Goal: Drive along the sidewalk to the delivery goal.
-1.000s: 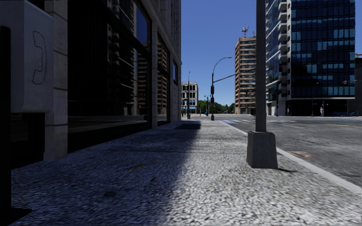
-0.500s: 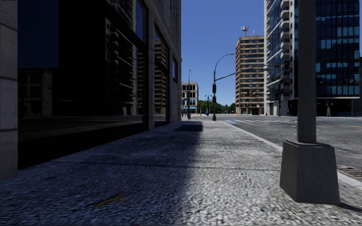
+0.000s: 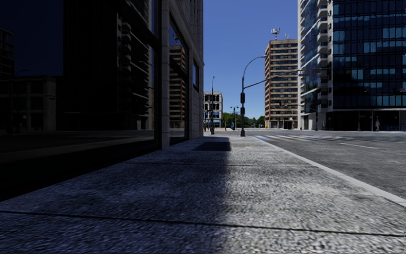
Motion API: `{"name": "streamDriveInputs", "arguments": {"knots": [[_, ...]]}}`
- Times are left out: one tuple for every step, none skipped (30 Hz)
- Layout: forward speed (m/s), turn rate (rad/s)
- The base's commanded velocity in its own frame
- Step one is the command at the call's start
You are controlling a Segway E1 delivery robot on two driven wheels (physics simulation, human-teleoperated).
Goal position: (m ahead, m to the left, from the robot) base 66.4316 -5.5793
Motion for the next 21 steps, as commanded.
{"name": "streamDriveInputs", "arguments": {"knots": [[2.0,-0.06],[2.0,-0.06],[2.0,-0.14],[2.0,-0.22],[2.0,-0.22],[2.0,-0.25],[2.0,-0.25],[2.0,-0.26],[2.0,-0.26],[2.0,-0.26],[2.0,-0.26],[2.0,-0.26],[2.0,-0.26],[2.0,-0.3],[2.0,-0.36],[2.0,-0.38],[2.0,-0.38],[2.0,-0.39],[2.0,-0.39],[2.0,-0.39],[2.0,-0.39]]}}
